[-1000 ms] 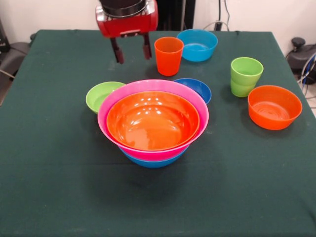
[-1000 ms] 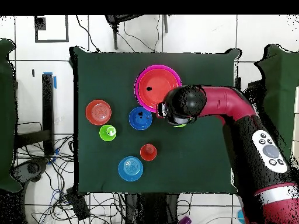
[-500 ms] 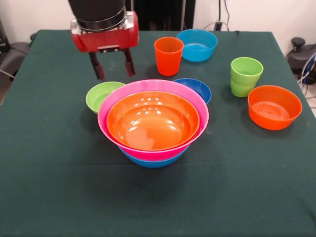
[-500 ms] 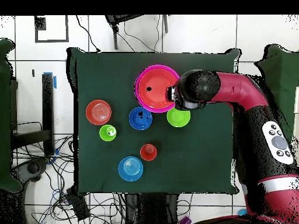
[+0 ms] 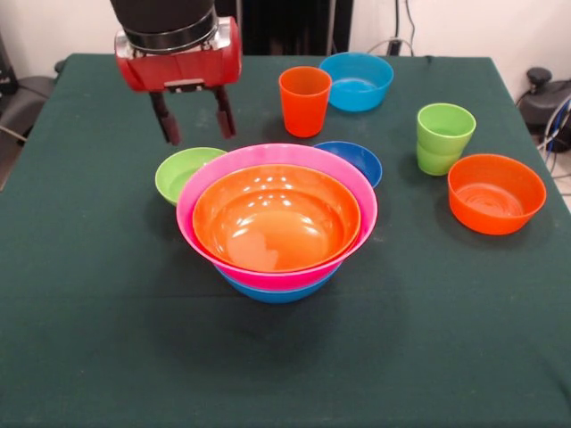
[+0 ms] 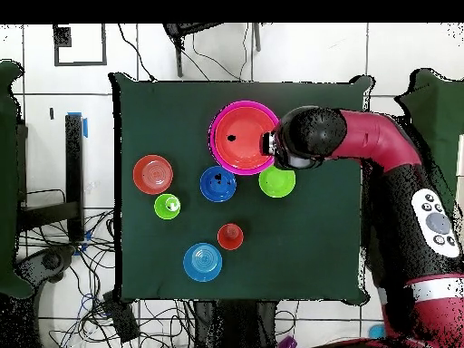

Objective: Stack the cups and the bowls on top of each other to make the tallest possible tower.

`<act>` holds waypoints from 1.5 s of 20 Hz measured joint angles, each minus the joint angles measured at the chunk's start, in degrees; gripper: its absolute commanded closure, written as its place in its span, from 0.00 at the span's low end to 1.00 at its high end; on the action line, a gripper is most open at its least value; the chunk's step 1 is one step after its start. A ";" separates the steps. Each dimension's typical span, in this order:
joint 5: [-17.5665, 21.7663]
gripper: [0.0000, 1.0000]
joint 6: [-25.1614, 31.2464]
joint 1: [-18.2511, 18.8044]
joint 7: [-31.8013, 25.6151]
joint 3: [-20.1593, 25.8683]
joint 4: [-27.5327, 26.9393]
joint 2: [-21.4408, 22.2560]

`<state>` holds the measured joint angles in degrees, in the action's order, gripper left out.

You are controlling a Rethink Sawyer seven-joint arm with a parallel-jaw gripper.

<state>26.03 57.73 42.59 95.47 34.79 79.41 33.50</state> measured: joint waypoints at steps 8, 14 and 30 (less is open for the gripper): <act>-2.80 0.00 -1.07 1.04 0.00 0.02 9.04 8.06; -5.98 0.00 -1.10 3.72 0.00 0.02 17.16 15.93; -7.00 0.00 -1.12 15.77 0.00 1.54 24.81 22.66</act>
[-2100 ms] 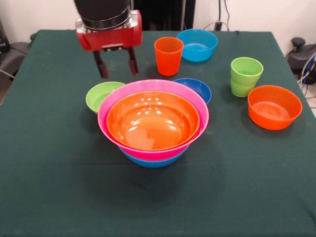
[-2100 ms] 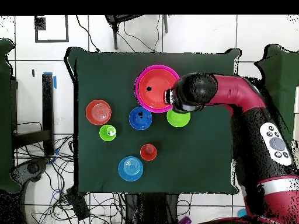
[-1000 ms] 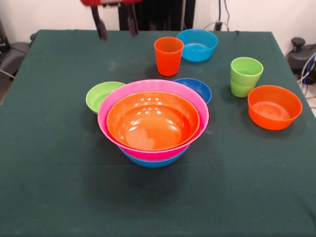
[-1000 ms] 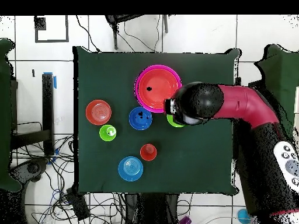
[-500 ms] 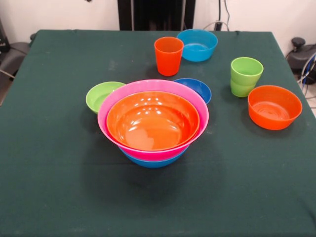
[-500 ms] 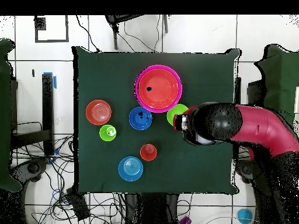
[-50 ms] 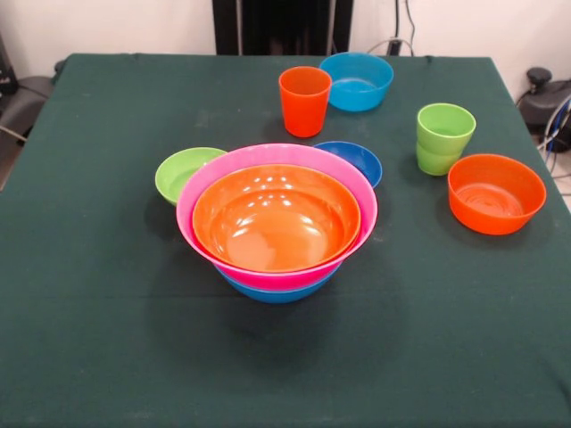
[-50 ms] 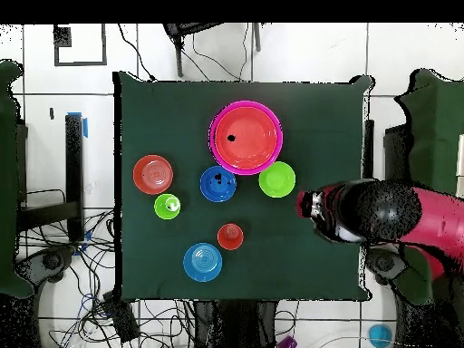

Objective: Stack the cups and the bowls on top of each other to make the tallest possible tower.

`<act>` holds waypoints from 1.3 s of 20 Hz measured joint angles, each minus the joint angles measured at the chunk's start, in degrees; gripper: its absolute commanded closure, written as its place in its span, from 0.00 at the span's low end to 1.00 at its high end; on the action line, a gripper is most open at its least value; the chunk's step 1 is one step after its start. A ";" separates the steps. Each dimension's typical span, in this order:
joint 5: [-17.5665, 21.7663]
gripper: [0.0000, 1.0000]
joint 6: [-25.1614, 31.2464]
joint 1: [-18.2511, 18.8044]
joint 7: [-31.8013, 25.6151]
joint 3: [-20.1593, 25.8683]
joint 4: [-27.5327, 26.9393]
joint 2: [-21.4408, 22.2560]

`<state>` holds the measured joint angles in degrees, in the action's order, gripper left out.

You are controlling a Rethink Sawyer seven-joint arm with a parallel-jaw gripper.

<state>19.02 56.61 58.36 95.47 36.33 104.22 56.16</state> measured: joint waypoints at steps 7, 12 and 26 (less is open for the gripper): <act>-0.01 0.00 -1.44 4.85 0.00 0.69 3.68 3.51; -0.02 0.00 -4.22 5.34 0.00 1.12 6.37 4.82; 0.75 0.00 -9.29 3.76 0.00 1.32 4.68 -4.02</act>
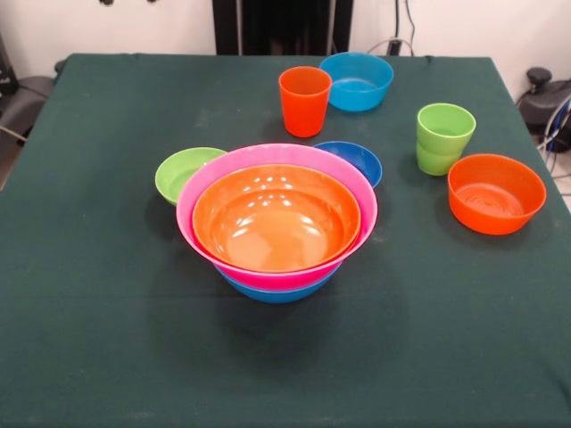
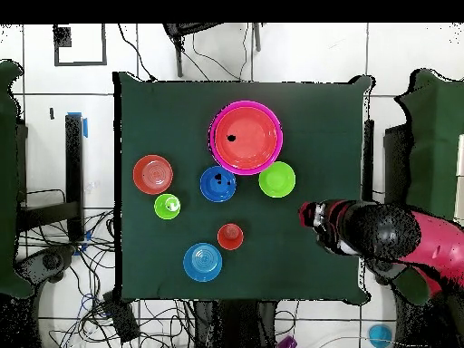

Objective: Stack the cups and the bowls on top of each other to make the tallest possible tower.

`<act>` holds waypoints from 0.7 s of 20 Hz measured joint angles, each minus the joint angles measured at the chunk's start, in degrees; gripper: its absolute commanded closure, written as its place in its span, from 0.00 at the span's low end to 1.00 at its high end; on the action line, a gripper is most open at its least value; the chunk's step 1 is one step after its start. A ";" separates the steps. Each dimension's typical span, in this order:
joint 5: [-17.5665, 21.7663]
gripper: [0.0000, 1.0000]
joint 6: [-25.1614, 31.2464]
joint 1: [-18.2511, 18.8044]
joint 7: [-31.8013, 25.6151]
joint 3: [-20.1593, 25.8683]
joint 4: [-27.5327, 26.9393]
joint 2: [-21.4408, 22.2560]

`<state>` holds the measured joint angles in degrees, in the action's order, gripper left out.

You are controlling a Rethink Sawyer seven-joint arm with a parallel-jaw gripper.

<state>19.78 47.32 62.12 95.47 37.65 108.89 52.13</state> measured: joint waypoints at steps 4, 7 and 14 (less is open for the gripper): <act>1.57 0.00 0.00 0.16 0.00 0.10 -2.85 -5.16; 2.97 0.00 -0.01 0.17 0.00 0.17 -5.02 -8.56; 6.76 0.00 0.01 -1.04 0.00 0.16 -11.22 -15.05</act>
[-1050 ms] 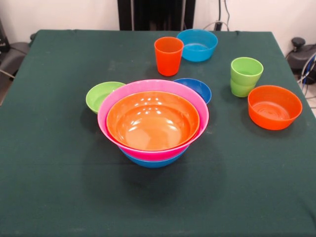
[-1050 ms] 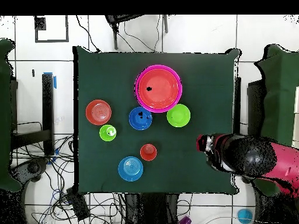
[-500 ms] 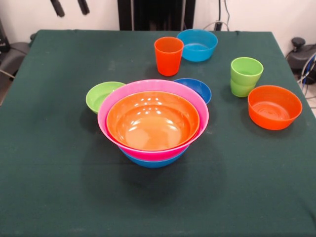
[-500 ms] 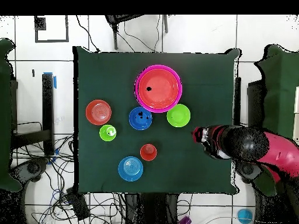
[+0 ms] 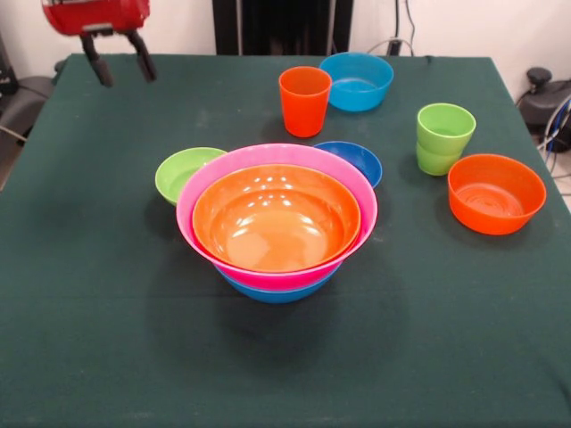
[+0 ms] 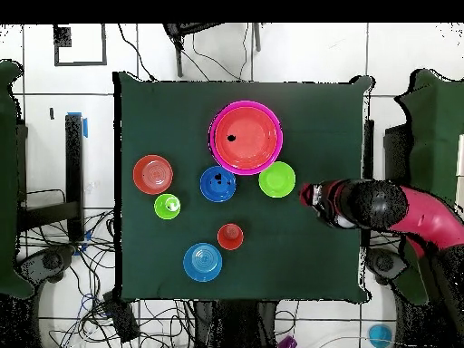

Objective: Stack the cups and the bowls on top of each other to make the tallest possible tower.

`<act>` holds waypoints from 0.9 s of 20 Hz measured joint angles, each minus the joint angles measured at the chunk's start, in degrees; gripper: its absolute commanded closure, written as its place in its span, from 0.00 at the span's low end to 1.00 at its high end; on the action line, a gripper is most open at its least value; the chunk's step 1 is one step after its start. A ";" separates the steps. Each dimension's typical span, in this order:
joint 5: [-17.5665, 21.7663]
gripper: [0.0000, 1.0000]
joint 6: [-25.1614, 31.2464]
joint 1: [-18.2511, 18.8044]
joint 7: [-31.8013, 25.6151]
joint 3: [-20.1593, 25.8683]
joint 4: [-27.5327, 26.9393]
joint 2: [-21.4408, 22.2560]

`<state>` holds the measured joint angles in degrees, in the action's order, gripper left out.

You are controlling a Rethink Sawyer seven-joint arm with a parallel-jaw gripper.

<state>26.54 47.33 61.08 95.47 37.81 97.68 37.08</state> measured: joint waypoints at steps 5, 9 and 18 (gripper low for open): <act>0.57 0.00 0.24 -1.23 0.00 0.32 -3.29 -2.20; 0.55 0.00 1.10 -1.39 0.00 1.21 -3.83 -2.02; -1.68 0.00 1.38 -2.74 0.00 1.77 0.16 5.00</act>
<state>24.86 48.71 58.34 95.47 39.57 97.83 42.09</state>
